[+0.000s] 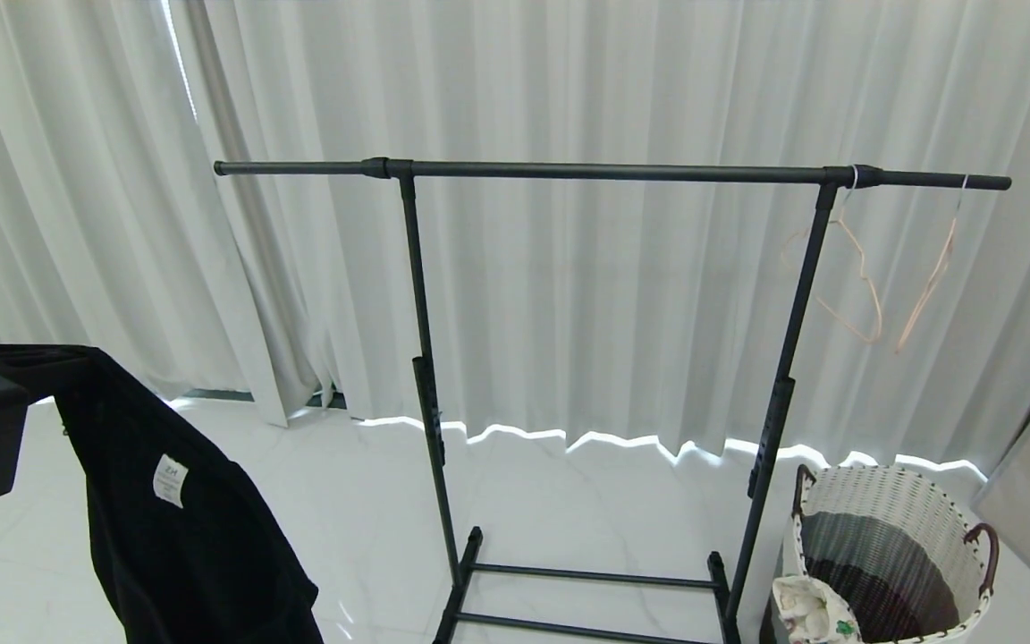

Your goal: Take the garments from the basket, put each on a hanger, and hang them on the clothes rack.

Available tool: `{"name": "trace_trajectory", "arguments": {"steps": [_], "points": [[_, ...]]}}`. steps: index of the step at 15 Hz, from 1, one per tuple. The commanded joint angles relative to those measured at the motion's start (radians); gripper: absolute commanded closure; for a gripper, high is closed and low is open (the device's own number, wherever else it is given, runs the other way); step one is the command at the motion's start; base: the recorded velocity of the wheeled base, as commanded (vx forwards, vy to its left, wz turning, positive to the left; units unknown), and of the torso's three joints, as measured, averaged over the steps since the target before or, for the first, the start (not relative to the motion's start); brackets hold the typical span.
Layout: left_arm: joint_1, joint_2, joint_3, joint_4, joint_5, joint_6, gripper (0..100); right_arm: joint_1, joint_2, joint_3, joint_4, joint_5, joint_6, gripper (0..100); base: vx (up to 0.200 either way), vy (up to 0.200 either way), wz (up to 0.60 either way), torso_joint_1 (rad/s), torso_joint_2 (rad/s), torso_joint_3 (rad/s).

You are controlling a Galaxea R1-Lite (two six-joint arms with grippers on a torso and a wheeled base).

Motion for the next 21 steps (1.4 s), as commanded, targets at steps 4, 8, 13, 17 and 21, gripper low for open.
{"name": "trace_trajectory", "arguments": {"steps": [4, 8, 13, 17, 21], "points": [[0.000, -0.006, 0.003, -0.019, 0.001, -0.002, 100, 0.002, 0.011, 0.000, 0.001, -0.002, -0.004, 0, 0.000, 0.000, 0.00, 0.220, -0.51, -0.286], [0.000, -0.006, 0.008, -0.019, 0.013, 0.000, 100, 0.002, 0.010, 0.004, -0.001, -0.002, -0.002, 0, 0.000, 0.000, 0.00, 0.205, -0.45, -0.244], [-0.003, -0.013, 0.016, -0.019, 0.016, 0.008, 100, 0.002, 0.003, 0.004, -0.001, -0.002, -0.002, 0, 0.000, -0.160, 0.00, 0.031, -0.07, -0.028], [-0.005, -0.018, 0.016, -0.019, 0.016, 0.011, 100, 0.002, 0.003, 0.004, -0.001, -0.002, -0.002, 0, 0.000, -0.200, 0.00, 0.011, 0.00, -0.014], [-0.003, -0.018, 0.016, -0.019, 0.016, 0.009, 100, 0.002, 0.003, 0.004, -0.001, -0.002, -0.002, 0, 0.000, -0.200, 0.00, 0.002, 0.00, 0.001]]}}
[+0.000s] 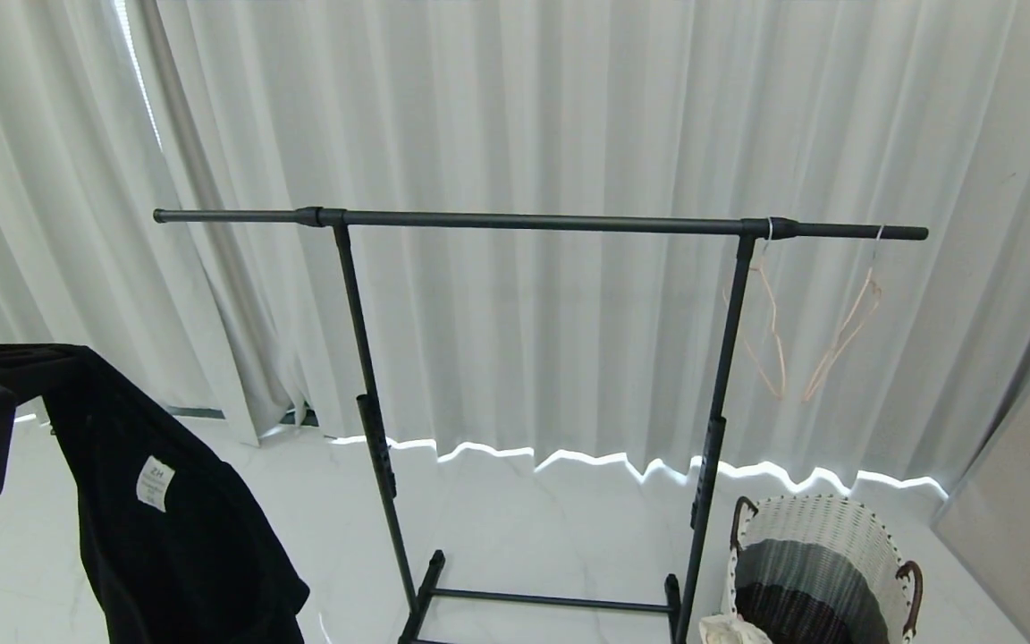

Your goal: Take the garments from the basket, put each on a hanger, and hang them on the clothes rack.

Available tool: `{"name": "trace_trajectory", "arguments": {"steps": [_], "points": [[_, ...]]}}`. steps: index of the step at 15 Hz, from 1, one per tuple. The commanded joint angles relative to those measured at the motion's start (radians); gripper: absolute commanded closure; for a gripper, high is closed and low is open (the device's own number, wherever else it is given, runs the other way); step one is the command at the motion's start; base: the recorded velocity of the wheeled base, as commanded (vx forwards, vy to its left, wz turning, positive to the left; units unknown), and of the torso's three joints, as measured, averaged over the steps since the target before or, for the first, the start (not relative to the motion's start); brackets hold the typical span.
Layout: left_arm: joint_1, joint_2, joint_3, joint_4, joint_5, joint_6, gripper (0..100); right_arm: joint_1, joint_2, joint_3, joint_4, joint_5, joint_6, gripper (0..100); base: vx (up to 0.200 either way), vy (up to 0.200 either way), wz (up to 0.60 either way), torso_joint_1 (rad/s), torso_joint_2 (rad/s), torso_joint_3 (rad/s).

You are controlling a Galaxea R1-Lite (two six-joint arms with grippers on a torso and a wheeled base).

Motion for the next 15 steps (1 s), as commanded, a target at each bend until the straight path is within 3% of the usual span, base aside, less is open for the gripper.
{"name": "trace_trajectory", "arguments": {"steps": [1, 15], "points": [[0.000, 0.001, 0.000, 0.001, 0.001, 0.000, 100, 0.001, 0.000, 0.000, 0.001, 0.000, -0.001, 0, 0.200, 0.000, 0.00, -0.002, 0.00, 0.007], [0.000, -0.002, -0.001, 0.001, 0.001, 0.000, 100, 0.001, 0.006, 0.031, -0.041, 0.003, 0.001, 0, 0.200, 0.000, 0.00, 0.000, 0.00, 0.003]]}}
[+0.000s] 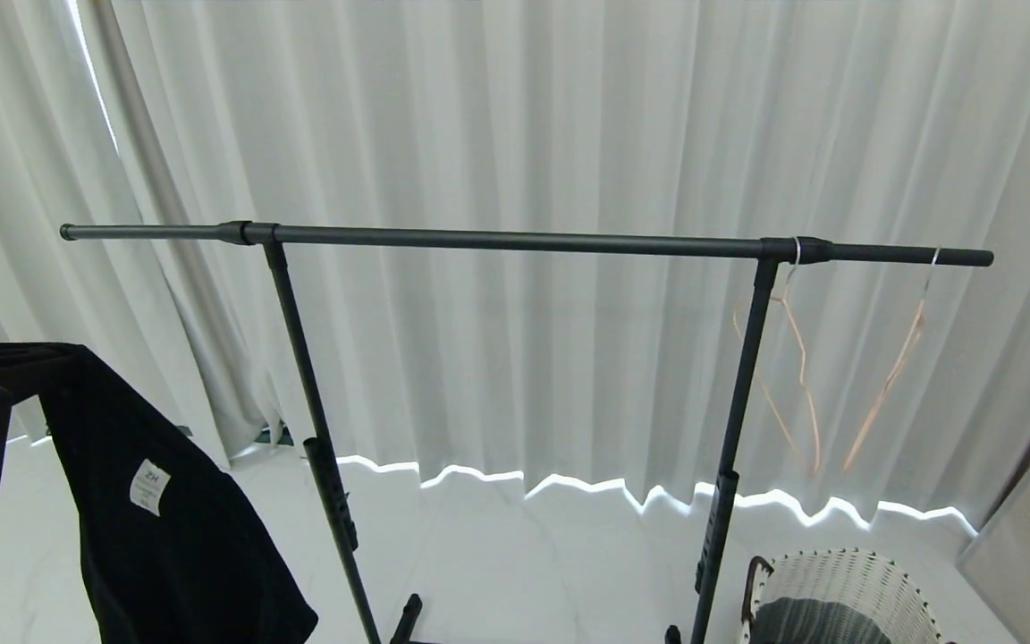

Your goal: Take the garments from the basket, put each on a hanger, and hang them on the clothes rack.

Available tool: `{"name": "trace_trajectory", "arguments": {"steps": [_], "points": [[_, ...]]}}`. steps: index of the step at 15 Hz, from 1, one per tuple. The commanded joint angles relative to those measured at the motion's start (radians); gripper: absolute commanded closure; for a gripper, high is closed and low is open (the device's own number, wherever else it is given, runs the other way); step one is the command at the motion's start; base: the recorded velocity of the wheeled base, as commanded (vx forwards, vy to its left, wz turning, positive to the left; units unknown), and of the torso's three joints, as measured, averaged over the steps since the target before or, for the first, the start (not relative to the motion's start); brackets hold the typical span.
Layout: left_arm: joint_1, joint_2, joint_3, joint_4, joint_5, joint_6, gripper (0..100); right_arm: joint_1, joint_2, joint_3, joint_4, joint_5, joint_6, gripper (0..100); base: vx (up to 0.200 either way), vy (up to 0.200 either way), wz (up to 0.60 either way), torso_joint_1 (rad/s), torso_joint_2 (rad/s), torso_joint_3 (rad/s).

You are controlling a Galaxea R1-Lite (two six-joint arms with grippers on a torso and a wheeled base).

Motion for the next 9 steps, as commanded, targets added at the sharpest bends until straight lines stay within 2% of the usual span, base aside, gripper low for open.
{"name": "trace_trajectory", "arguments": {"steps": [1, 5, 7, 9], "points": [[0.000, -0.002, 0.000, 0.001, 0.000, 0.000, 100, 0.000, -0.002, 0.057, -0.034, -0.002, -0.001, 0, 0.200, 0.000, 0.00, 0.002, 0.00, 0.007], [0.000, -0.006, 0.001, 0.001, 0.000, 0.000, 100, -0.001, 0.014, 0.129, -0.117, -0.002, 0.000, 0, 0.200, 0.000, 0.00, 0.002, 0.00, 0.004], [-0.002, -0.008, 0.001, 0.001, 0.000, 0.002, 100, -0.001, 0.060, 0.129, -0.132, -0.002, 0.014, 0, 0.000, 0.000, 0.00, 0.000, 0.00, 0.000], [-0.002, -0.012, 0.001, 0.001, 0.000, 0.002, 100, -0.001, 0.126, 0.129, -0.155, -0.003, 0.086, 0, 0.000, 0.000, 0.00, 0.000, 0.00, 0.000]]}}
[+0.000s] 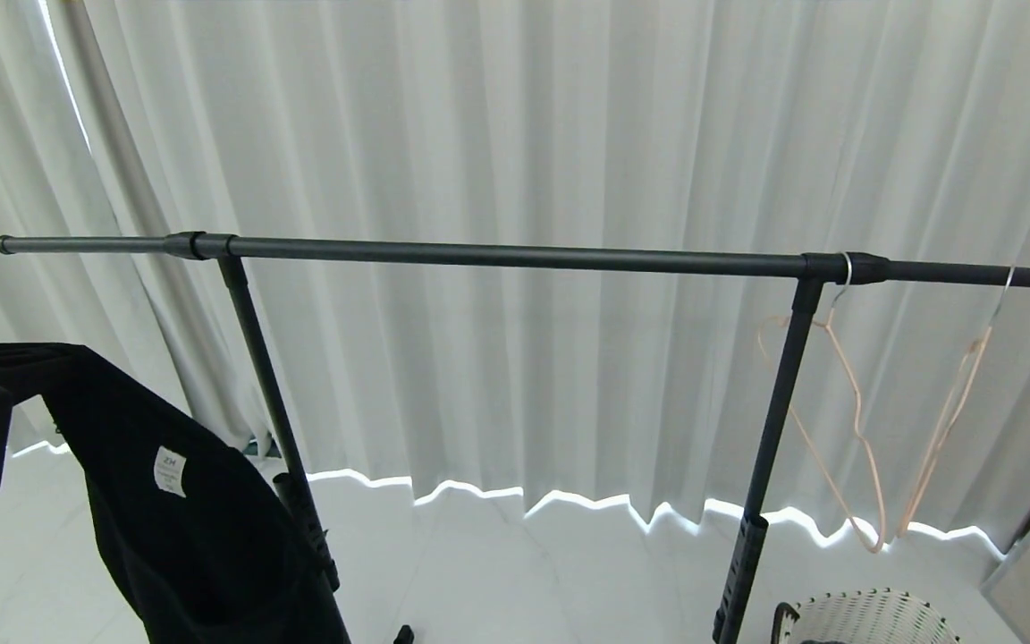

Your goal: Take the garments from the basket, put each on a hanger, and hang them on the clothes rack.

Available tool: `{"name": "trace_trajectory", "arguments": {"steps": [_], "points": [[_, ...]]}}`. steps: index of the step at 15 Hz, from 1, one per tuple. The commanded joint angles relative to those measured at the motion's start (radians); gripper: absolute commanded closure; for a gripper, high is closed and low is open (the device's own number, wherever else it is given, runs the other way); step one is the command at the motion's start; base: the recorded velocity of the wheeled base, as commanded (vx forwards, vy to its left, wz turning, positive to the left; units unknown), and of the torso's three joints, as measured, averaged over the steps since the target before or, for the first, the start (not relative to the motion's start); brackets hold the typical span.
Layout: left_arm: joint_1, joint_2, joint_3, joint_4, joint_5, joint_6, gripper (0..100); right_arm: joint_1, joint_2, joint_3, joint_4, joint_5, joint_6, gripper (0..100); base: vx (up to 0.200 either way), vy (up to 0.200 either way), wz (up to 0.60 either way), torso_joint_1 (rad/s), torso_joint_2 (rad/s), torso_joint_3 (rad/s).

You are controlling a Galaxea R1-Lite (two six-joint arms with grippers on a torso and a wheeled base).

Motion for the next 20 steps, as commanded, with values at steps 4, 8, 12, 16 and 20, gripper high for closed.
{"name": "trace_trajectory", "arguments": {"steps": [4, 8, 12, 16, 20], "points": [[0.000, -0.009, 0.000, 0.000, 0.002, 0.002, 100, 0.001, 0.262, 0.000, -0.052, -0.035, 0.293, 0, 0.000, 0.000, 0.00, 0.000, 0.00, 0.000], [0.001, -0.009, -0.002, 0.000, 0.003, 0.020, 100, -0.002, 0.513, -0.010, -0.113, -0.157, 0.577, 0, 0.000, 0.000, 0.00, 0.000, 0.00, 0.000], [0.000, -0.016, -0.002, 0.000, 0.005, 0.023, 100, -0.059, 0.638, -0.011, -0.205, -0.171, 0.624, 0, 0.000, 0.000, 0.00, 0.000, 0.00, 0.000], [0.000, -0.013, -0.003, 0.000, 0.005, 0.039, 100, -0.105, 0.684, -0.029, -0.233, -0.171, 0.626, 0, 0.000, 0.000, 0.00, 0.000, 0.00, 0.000], [0.000, -0.013, -0.003, 0.000, 0.005, 0.052, 100, -0.105, 0.705, -0.069, -0.233, -0.171, 0.624, 0, 0.000, 0.000, 0.00, 0.000, 0.00, 0.000]]}}
